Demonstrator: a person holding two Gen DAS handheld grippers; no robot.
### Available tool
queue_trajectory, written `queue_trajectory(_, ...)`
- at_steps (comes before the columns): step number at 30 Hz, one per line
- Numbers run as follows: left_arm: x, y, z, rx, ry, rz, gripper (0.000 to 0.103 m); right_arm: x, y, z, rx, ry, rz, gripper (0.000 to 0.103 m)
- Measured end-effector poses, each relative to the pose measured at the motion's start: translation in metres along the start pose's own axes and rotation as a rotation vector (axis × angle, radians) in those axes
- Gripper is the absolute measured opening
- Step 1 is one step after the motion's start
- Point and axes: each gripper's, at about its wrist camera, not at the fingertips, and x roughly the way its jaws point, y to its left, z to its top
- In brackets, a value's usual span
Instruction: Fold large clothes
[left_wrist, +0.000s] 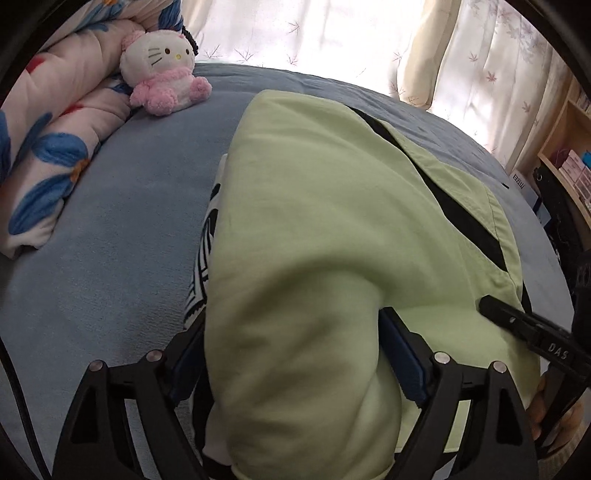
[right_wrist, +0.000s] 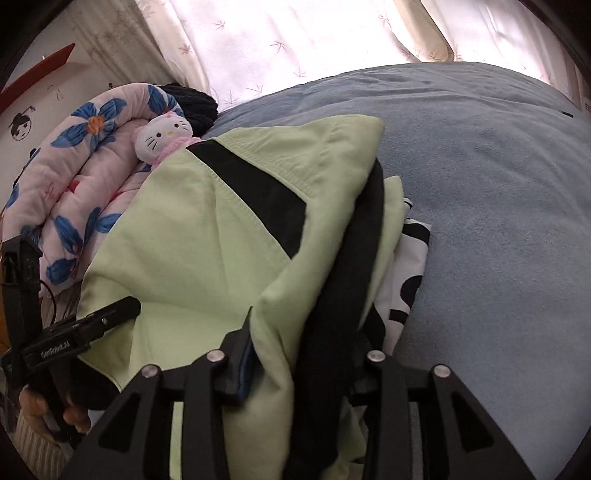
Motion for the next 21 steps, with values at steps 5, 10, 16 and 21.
queue_trajectory(5,-0.040,-0.013,-0.001,0.078,-0.045,0.136,0.084,-0.036,-0.009,0.003,-0.004,-0.003,-0.036,0.049)
queue_trajectory(10,-0.095,-0.024,-0.003,0.092,-0.151,0.186,0.056,-0.075,0.009,-0.001,-0.057,-0.084,-0.080,0.049)
queue_trajectory(16,-0.098,-0.040,-0.014,0.064,-0.129,0.172,0.014,-0.081,0.052,-0.009,-0.111,-0.094,-0.037,0.021)
queue_trajectory(21,-0.068,-0.057,-0.034,0.105,-0.069,0.242,0.013,-0.053,0.062,-0.024,-0.152,-0.045,-0.090,0.021)
